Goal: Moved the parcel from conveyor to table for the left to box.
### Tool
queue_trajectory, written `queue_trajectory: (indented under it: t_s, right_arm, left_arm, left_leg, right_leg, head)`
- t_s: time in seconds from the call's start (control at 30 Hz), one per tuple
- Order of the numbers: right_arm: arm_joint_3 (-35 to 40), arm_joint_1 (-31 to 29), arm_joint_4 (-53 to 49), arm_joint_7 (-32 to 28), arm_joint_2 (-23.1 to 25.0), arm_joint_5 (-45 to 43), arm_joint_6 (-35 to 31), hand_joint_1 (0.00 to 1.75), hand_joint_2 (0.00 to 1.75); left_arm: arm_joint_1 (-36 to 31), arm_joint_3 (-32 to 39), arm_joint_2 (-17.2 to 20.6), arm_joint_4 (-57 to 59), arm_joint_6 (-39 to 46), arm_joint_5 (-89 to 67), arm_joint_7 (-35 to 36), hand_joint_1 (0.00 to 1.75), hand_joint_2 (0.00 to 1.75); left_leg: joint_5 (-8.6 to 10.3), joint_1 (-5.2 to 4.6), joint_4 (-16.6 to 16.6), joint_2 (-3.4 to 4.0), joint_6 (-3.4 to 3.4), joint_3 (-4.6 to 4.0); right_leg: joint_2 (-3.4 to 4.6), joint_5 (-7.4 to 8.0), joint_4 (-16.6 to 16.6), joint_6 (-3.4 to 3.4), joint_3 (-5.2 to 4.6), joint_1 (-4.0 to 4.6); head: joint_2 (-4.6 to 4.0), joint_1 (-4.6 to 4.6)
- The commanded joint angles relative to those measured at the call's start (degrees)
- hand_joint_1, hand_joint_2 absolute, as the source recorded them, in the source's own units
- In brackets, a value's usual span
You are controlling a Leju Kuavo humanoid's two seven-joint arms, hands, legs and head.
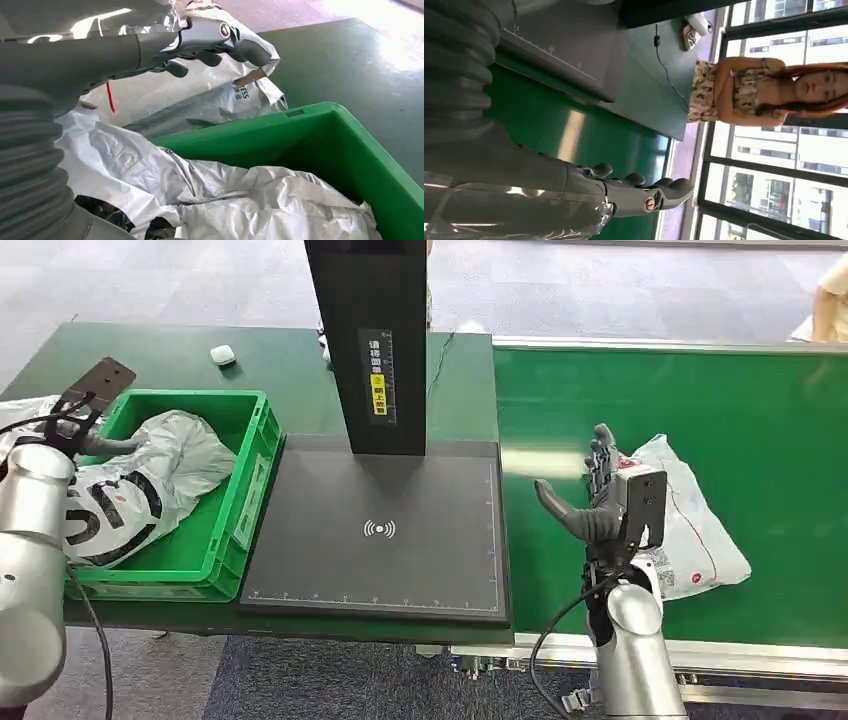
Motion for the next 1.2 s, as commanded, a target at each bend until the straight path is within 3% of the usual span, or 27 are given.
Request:
queue_trajectory:
  t_s: [0.03,0.17,0.23,0.37,0.4,0.43,0.47,0.57,0.67,1.2]
  right_arm:
    - [1.3,-1.6,2.0,0.4,-0.4,0.2,-0.2,0.0,1.75]
    - [0.2,0.6,-1.0,0.1,-1.3,0.3,-0.7,0.0,1.75]
    - [-0.2,2.0,-3.3,-0.1,-1.9,-0.3,-1.0,0.0,1.75]
    - [1.0,0.7,-1.6,-0.8,-2.9,-2.0,-0.9,0.0,1.75]
    - [1.4,-0.1,-0.8,-1.0,-3.0,-2.3,-0.8,0.0,1.75]
    - [1.7,-0.8,-0.1,-1.3,-2.9,-2.4,-0.7,0.0,1.75]
    - [2.4,-2.2,1.5,-1.9,-2.5,-2.5,-0.1,0.0,1.75]
    - [3.3,-2.9,2.0,-2.3,-2.5,-2.3,-0.2,0.0,1.75]
    - [3.9,-3.4,2.3,-2.6,-2.1,-1.4,0.1,0.0,1.75]
    - [4.0,-3.5,2.5,-2.7,-2.0,-1.2,0.2,0.0,1.75]
  left_arm:
    - [-3.3,-1.1,-0.3,3.9,-0.6,0.8,0.1,0.0,1.75]
    - [-0.1,1.2,-3.0,-2.4,14.1,7.9,-15.7,0.0,1.75]
    - [6.3,1.9,-6.2,-12.7,27.3,17.2,-29.6,0.0,1.75]
    - [22.7,-4.3,-10.3,-35.1,23.9,41.3,-39.8,0.0,1.75]
    - [25.8,-4.4,-11.9,-39.1,15.1,53.2,-41.5,0.0,1.75]
    - [28.0,-5.0,-13.0,-41.6,10.3,59.6,-42.2,0.0,1.75]
    - [31.3,-6.0,-14.1,-44.2,-0.8,71.0,-41.3,0.0,1.75]
    - [33.6,-11.8,-15.7,-44.3,-4.9,74.7,-41.8,0.0,1.75]
    - [34.6,-14.8,-18.9,-42.1,-13.8,85.2,-36.5,0.0,1.75]
    - [34.1,-16.3,-17.8,-41.1,-12.5,86.8,-37.5,0.0,1.75]
  left_leg:
    - [-0.04,0.06,0.0,0.01,0.0,0.14]
    - [-0.04,0.05,0.0,-0.04,0.01,0.16]
    - [0.0,0.02,0.0,-0.16,0.02,0.08]
    - [-0.02,-0.11,-0.3,-0.06,0.07,0.38]
    - [-0.05,-0.1,-0.3,-0.05,0.08,0.51]
    - [-0.08,-0.11,-0.3,-0.03,0.08,0.43]
    - [-0.1,-0.16,-0.1,0.0,0.08,0.28]
    - [-0.18,-0.18,-0.1,0.06,0.17,0.35]
    - [-0.19,-0.16,-0.1,-0.04,0.18,0.22]
    - [-0.21,-0.1,0.0,0.03,0.16,0.17]
  right_leg:
    - [-0.04,-0.03,-0.1,-0.04,0.17,0.07]
    - [-0.08,-0.05,-0.1,-0.04,0.22,0.06]
    - [-0.19,-0.05,-0.1,-0.01,0.15,0.03]
    - [-0.09,-0.06,-0.3,0.02,0.39,-0.13]
    - [-0.08,-0.07,-0.3,0.02,0.51,-0.14]
    - [-0.05,-0.06,-0.3,0.03,0.42,-0.18]
    - [0.0,-0.07,-0.2,0.07,0.25,-0.17]
    - [0.04,-0.11,-0.2,0.12,0.34,-0.15]
    - [-0.07,-0.13,-0.2,0.13,0.28,-0.12]
    - [-0.02,-0.11,-0.1,0.11,0.21,-0.05]
  head:
    - [0.0,0.0]
    - [0.0,0.0]
    - [0.0,0.0]
    - [0.0,0.02]
    - [0.0,0.0]
    - [0.0,0.0]
    - [0.0,0.02]
    - [0.0,0.0]
    - [0.0,0.02]
    - [0.0,0.02]
